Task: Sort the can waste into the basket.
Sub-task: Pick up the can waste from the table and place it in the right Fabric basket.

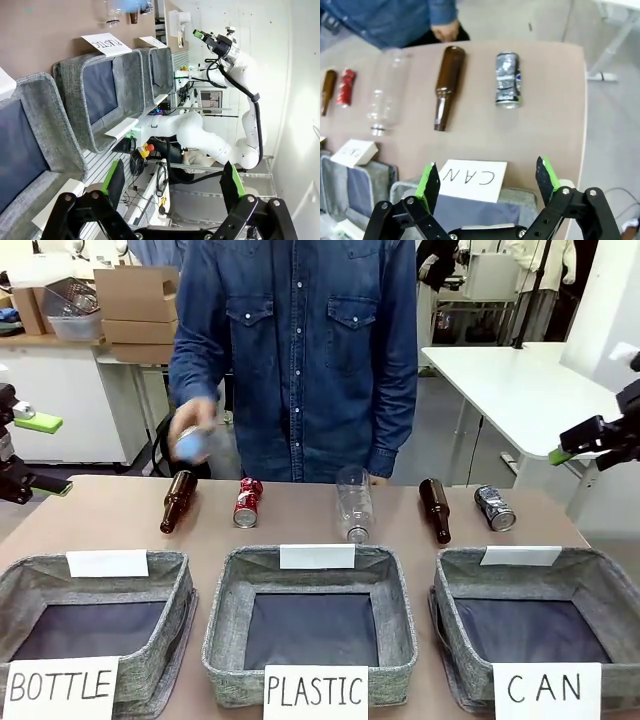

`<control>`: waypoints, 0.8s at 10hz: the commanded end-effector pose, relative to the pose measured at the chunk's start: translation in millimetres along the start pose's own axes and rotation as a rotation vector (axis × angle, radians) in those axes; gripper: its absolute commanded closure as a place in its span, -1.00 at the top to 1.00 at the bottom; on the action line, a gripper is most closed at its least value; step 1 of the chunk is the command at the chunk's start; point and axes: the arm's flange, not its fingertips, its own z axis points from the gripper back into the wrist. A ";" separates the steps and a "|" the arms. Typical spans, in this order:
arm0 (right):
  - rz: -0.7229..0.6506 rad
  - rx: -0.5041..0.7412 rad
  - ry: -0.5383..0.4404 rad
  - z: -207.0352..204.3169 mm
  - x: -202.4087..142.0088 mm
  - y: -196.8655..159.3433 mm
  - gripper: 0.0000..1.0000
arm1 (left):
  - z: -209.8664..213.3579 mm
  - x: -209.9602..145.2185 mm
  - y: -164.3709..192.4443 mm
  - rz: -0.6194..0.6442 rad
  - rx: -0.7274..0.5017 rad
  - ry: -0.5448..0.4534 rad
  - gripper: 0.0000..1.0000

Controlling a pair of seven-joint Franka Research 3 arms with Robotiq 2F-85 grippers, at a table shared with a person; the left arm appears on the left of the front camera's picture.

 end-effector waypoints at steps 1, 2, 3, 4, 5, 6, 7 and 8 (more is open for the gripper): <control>-0.017 -0.079 0.078 -41.6 51.1 -5.0 1.00 | -0.7 1.8 -1.6 -0.023 -0.025 -0.005 1.00; -0.009 -0.058 0.102 -64.9 67.2 -4.3 1.00 | -0.7 1.8 -1.6 -0.023 -0.025 -0.005 1.00; -0.001 -0.016 0.138 -92.1 82.0 -4.9 1.00 | -0.7 1.8 -1.6 -0.023 -0.025 -0.005 1.00; -0.026 -0.072 0.176 -126.4 98.2 -3.7 1.00 | -0.7 1.8 -1.6 -0.023 -0.025 -0.005 1.00; -0.014 -0.091 0.205 -159.7 110.2 -1.2 1.00 | -0.7 1.8 -1.6 -0.023 -0.025 -0.005 1.00; -0.019 -0.135 0.233 -193.3 119.3 2.4 1.00 | -0.7 1.8 -1.6 -0.023 -0.025 -0.005 1.00; -0.011 -0.142 0.295 -228.4 123.5 7.4 1.00 | -0.7 1.8 -1.6 -0.023 -0.025 -0.005 1.00; -0.014 -0.160 0.346 -258.7 123.0 8.9 1.00 | -0.7 1.8 -1.6 -0.023 -0.025 -0.005 1.00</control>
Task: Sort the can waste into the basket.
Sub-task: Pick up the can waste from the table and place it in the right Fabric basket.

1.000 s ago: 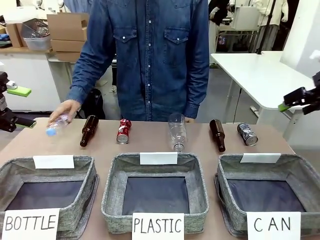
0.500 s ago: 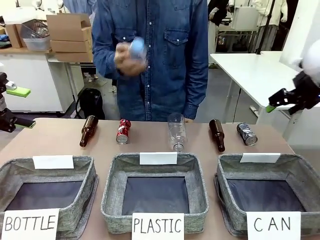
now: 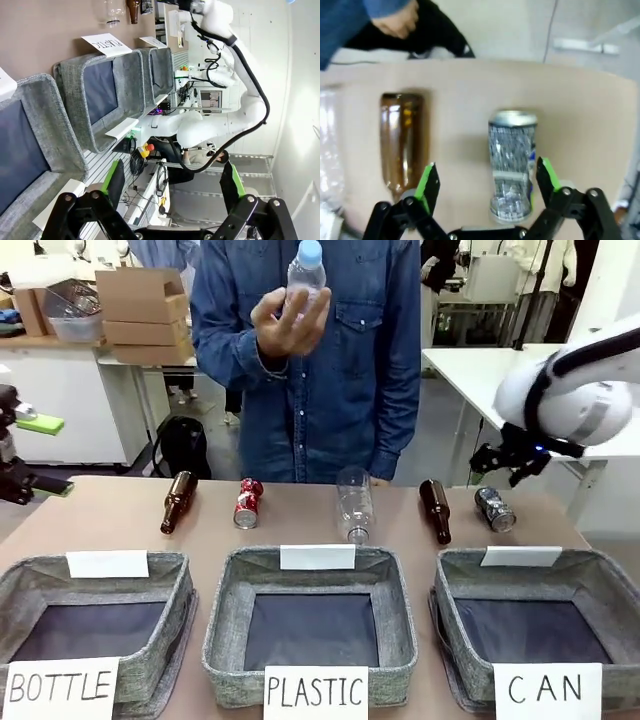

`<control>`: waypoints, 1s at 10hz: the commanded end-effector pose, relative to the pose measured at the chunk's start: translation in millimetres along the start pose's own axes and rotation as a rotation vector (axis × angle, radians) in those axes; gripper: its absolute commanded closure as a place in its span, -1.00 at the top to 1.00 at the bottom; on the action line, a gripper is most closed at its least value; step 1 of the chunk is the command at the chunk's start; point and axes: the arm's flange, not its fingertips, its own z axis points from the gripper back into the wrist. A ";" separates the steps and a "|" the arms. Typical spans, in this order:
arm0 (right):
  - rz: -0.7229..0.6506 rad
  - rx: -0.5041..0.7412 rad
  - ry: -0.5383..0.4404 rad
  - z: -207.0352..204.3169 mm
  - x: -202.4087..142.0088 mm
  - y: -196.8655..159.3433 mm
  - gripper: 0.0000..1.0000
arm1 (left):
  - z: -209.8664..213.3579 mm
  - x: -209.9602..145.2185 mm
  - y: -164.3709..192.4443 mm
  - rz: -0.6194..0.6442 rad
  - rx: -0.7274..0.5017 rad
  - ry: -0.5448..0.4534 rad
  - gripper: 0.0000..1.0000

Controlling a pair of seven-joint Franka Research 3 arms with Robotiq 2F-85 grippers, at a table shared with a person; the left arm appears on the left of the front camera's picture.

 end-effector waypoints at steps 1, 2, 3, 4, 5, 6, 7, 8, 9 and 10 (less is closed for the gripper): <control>-0.061 -0.078 0.118 -31.4 26.4 0.1 1.00 | -0.7 0.9 -3.1 -0.024 -0.024 -0.007 1.00; -0.083 -0.090 0.131 -38.4 25.9 -5.6 1.00 | -0.7 0.9 -3.1 -0.024 -0.024 -0.007 1.00; -0.098 -0.101 0.126 -36.7 24.3 -12.9 1.00 | -0.7 0.9 -3.1 -0.024 -0.024 -0.007 1.00; -0.099 -0.092 0.121 -33.1 23.2 -17.5 1.00 | -0.7 0.9 -3.1 -0.024 -0.024 -0.007 1.00; -0.092 -0.094 0.124 -33.3 22.6 -19.2 1.00 | -0.7 0.9 -3.1 -0.024 -0.024 -0.007 1.00; -0.091 -0.102 0.139 -39.8 23.1 -18.2 1.00 | -0.7 0.9 -3.1 -0.024 -0.024 -0.007 1.00; -0.091 -0.094 0.143 -43.3 23.0 -17.2 1.00 | -0.7 0.9 -3.1 -0.024 -0.024 -0.007 1.00; -0.099 -0.085 0.143 -44.7 23.0 -17.2 1.00 | -0.7 0.9 -3.1 -0.024 -0.024 -0.007 1.00; -0.102 -0.084 0.139 -45.1 22.5 -17.2 1.00 | -0.7 0.9 -3.1 -0.024 -0.024 -0.007 1.00; -0.101 -0.085 0.139 -45.1 21.3 -17.1 1.00 | -0.7 0.9 -3.1 -0.024 -0.024 -0.007 1.00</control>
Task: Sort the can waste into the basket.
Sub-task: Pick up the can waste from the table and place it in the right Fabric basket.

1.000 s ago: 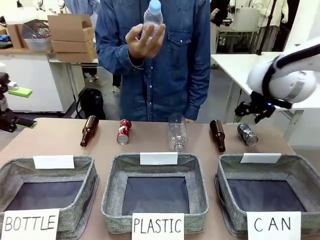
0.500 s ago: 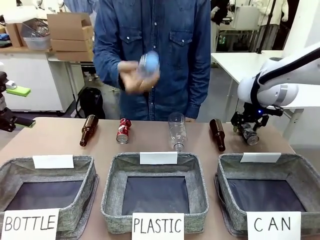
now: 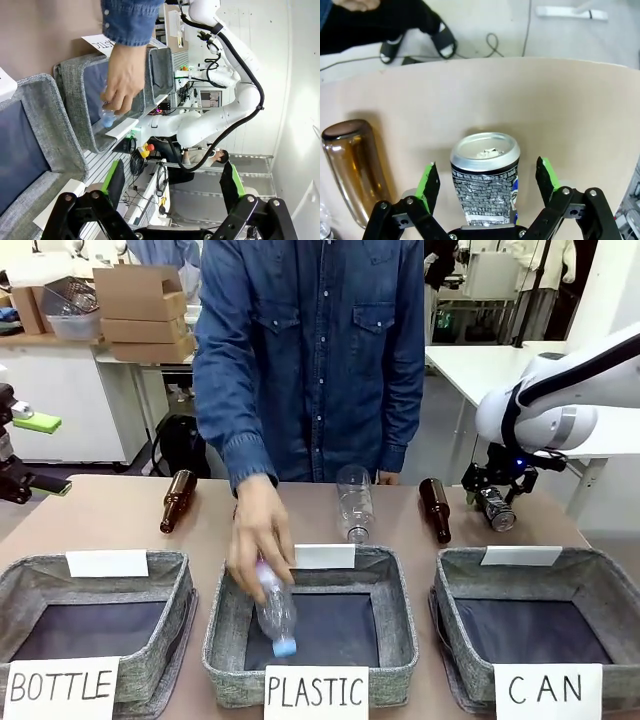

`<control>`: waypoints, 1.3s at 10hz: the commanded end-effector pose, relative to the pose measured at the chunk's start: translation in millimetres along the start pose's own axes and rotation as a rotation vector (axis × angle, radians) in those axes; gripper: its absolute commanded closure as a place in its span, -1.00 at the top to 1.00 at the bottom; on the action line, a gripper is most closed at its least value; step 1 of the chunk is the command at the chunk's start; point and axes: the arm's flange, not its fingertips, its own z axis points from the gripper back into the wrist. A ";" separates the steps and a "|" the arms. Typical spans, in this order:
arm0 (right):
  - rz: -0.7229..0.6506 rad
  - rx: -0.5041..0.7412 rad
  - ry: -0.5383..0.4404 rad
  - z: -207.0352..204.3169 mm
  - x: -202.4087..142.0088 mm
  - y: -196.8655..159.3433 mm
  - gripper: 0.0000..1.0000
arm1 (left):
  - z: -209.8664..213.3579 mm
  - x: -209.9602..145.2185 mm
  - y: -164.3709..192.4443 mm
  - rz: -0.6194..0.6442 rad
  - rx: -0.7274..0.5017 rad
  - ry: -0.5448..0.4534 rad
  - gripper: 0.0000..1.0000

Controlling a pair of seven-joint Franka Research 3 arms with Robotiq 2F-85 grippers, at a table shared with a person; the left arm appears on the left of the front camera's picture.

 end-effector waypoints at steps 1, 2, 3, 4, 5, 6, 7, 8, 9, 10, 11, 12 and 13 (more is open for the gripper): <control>-0.016 -0.012 0.004 1.6 1.3 1.1 1.00 | -1.3 1.0 -3.0 -0.023 -0.024 -0.006 1.00; -0.011 -0.029 0.006 1.9 1.3 1.4 0.83 | -1.3 1.0 -3.0 -0.023 -0.024 -0.006 1.00; 0.002 -0.069 0.005 1.3 0.5 1.6 -0.17 | -1.3 1.0 -3.0 -0.023 -0.024 -0.006 1.00; 0.000 -0.072 0.004 0.8 0.6 3.0 -0.34 | -1.3 1.0 -3.0 -0.023 -0.024 -0.006 1.00; 0.002 -0.076 0.010 -0.9 1.4 3.6 -1.00 | -1.3 1.0 -3.0 -0.023 -0.024 -0.006 1.00; 0.007 -0.078 0.014 -3.5 1.6 4.6 -1.00 | -1.3 1.0 -3.0 -0.023 -0.024 -0.006 1.00; 0.008 -0.077 0.020 -4.7 1.4 5.4 -1.00 | -1.3 1.0 -3.0 -0.023 -0.024 -0.006 1.00; 0.009 -0.079 0.022 -4.4 1.5 5.2 -0.69 | -1.3 1.0 -3.0 -0.023 -0.024 -0.006 1.00; 0.006 -0.081 0.022 -3.8 1.5 5.0 -0.90 | -1.3 1.0 -3.0 -0.023 -0.024 -0.006 1.00; 0.002 -0.054 0.022 -3.2 1.8 5.2 -1.00 | -1.3 1.0 -3.0 -0.023 -0.024 -0.006 1.00; 0.021 -0.029 0.047 -2.6 2.0 5.5 -1.00 | -1.3 1.0 -3.0 -0.023 -0.024 -0.006 1.00; 0.018 -0.018 0.045 -2.7 2.1 6.0 -1.00 | -1.3 1.0 -3.0 -0.023 -0.024 -0.006 1.00; 0.018 -0.007 0.053 2.6 1.6 4.2 -1.00 | -1.3 1.0 -3.0 -0.023 -0.024 -0.006 1.00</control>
